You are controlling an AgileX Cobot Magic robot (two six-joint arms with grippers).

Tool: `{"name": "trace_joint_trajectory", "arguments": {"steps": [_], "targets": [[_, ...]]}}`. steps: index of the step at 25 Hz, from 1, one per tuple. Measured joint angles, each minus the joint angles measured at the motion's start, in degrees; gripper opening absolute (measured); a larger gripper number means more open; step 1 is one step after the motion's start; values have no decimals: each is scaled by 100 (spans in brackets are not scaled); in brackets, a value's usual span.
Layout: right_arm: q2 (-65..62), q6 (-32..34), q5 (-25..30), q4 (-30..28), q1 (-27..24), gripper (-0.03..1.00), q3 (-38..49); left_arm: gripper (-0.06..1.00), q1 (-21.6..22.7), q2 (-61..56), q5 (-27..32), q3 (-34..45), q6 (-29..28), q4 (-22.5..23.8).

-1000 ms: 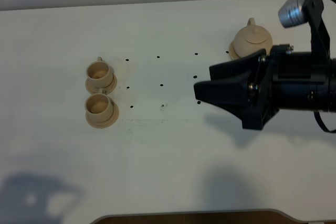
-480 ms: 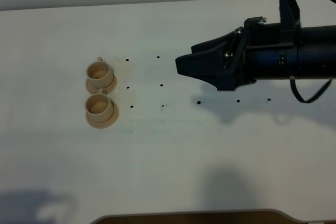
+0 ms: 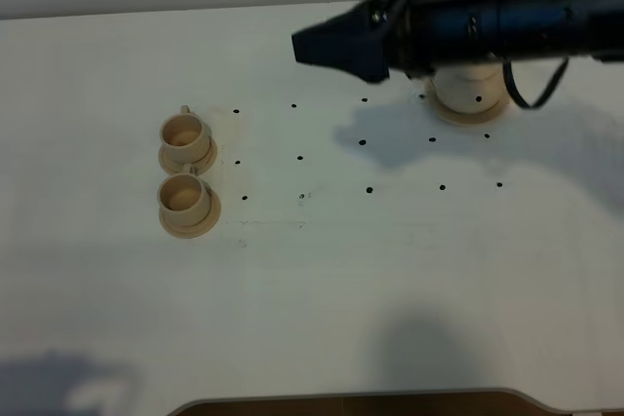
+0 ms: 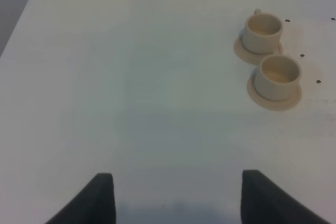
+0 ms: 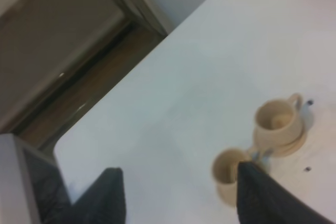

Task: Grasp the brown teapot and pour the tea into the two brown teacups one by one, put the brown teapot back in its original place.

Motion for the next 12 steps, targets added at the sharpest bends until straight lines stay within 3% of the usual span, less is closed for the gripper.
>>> {"name": "trace_joint_trajectory", "arguments": {"steps": [2,12], "targets": [[274,673,-41,-594,0,48,-479,55,0,0,0,0,0,0],[2042,4472,150,-4750,0,48,-2910,55,0,0,0,0,0,0]]}}
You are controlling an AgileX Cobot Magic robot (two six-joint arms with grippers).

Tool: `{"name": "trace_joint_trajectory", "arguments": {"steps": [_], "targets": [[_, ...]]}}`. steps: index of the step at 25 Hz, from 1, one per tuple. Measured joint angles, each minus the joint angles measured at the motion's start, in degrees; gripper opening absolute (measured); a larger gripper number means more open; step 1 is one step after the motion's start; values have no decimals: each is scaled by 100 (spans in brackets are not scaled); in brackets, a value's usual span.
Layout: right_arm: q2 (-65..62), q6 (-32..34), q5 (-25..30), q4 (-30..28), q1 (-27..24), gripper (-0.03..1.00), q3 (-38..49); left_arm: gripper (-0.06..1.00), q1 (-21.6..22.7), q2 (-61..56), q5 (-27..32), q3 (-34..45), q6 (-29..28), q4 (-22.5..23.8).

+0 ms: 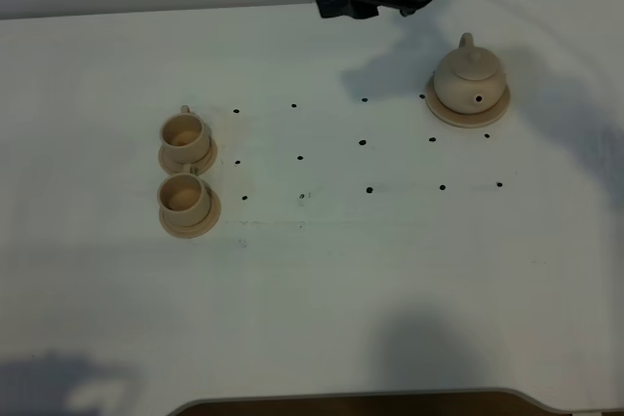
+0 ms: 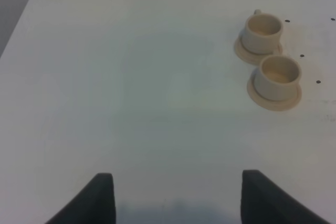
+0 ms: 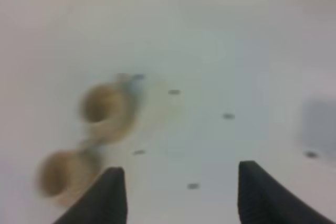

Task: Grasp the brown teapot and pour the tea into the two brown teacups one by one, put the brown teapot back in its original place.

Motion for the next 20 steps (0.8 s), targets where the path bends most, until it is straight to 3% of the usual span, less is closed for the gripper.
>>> {"name": "trace_joint_trajectory", "arguments": {"steps": [4,13,20], "targets": [[764,987,473,-1117,0,50,-1058,55,0,-5,0,0,0,0],[2259,2227,1653,-3187,-20,57,-2973,55,0,-5,0,0,0,0],[2597,2599,1953,-3500,-510,57,-3116,55,0,-5,0,0,-2,0]]}}
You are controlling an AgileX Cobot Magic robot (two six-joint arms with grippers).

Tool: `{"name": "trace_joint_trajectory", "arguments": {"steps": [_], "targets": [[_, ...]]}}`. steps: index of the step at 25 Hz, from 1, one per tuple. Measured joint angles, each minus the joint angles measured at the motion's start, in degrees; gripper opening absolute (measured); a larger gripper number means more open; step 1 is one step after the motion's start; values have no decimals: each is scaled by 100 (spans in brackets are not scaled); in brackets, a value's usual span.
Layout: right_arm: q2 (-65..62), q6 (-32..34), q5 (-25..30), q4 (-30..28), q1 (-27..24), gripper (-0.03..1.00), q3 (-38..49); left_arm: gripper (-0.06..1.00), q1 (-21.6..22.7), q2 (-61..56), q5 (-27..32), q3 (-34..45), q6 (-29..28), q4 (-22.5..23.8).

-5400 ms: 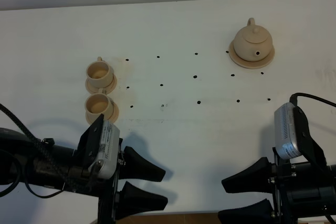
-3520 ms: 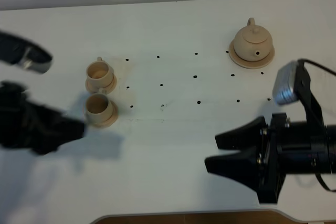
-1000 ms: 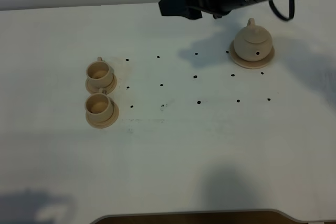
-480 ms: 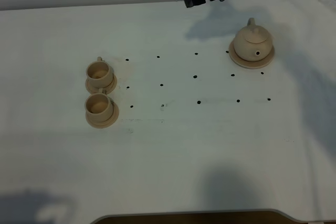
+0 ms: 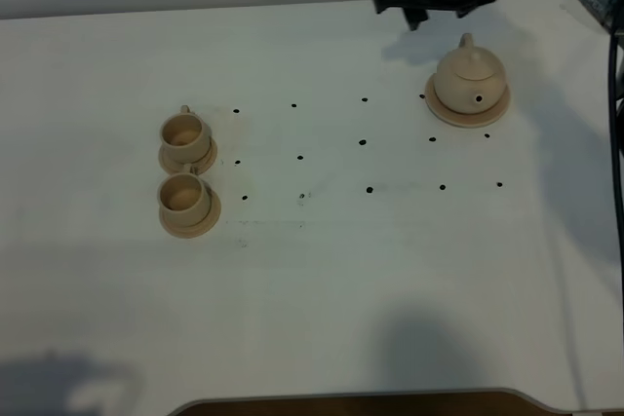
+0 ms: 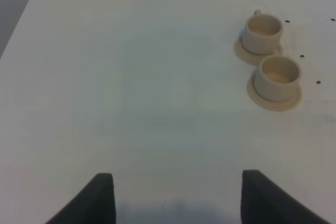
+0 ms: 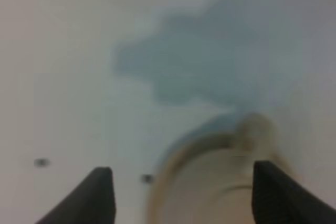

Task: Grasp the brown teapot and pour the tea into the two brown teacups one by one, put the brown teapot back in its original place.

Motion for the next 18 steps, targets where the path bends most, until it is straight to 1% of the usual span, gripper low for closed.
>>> {"name": "trace_joint_trajectory", "arguments": {"steps": [4,10,18], "targets": [[79,18,37,-7,-294,57,-6,55,0,-4,0,0,0,0],[204,-48,-358,-24,-302,57,-6,55,0,-10,0,0,0,0],[495,-48,-634,11,-374,57,-6,55,0,-10,0,0,0,0]]}}
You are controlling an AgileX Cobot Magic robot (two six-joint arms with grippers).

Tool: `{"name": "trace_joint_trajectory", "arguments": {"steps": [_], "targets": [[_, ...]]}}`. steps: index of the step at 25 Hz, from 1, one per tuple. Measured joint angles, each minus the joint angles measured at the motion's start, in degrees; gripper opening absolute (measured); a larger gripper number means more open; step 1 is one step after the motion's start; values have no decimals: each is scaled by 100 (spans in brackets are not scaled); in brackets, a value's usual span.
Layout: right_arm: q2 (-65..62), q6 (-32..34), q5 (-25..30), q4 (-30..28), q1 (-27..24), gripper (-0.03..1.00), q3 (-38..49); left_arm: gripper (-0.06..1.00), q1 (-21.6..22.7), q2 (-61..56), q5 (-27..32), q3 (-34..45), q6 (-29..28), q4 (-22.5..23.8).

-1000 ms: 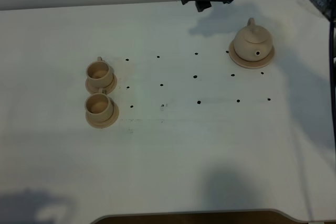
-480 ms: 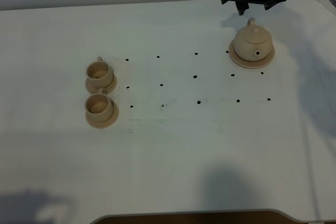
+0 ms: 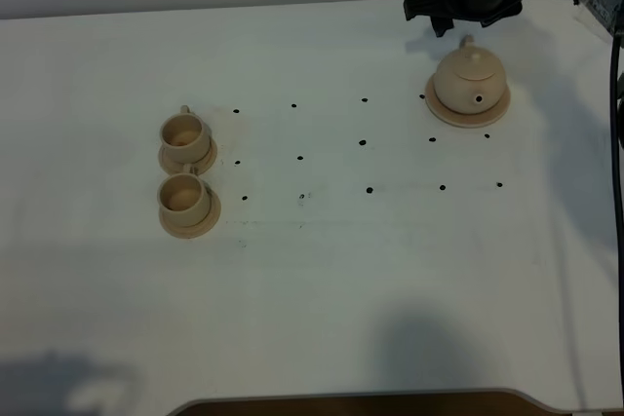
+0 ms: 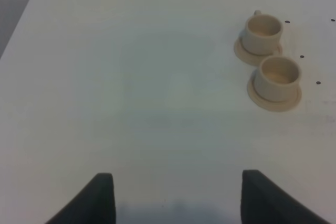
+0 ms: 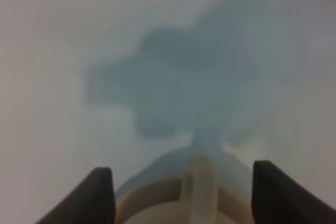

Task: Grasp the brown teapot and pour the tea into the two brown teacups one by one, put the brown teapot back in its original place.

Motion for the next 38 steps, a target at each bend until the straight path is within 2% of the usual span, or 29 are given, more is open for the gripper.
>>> {"name": "trace_joint_trajectory", "arguments": {"steps": [14,23,38], "targets": [[154,0,-179,-140,-46,57,-10,55,0,0,0,0,0,0],[234,0,-132,-206,-290,57,-10,55,0,0,0,0,0,0],[234,0,380,-201,-543,57,-53,55,0,0,0,0,0,0]]}}
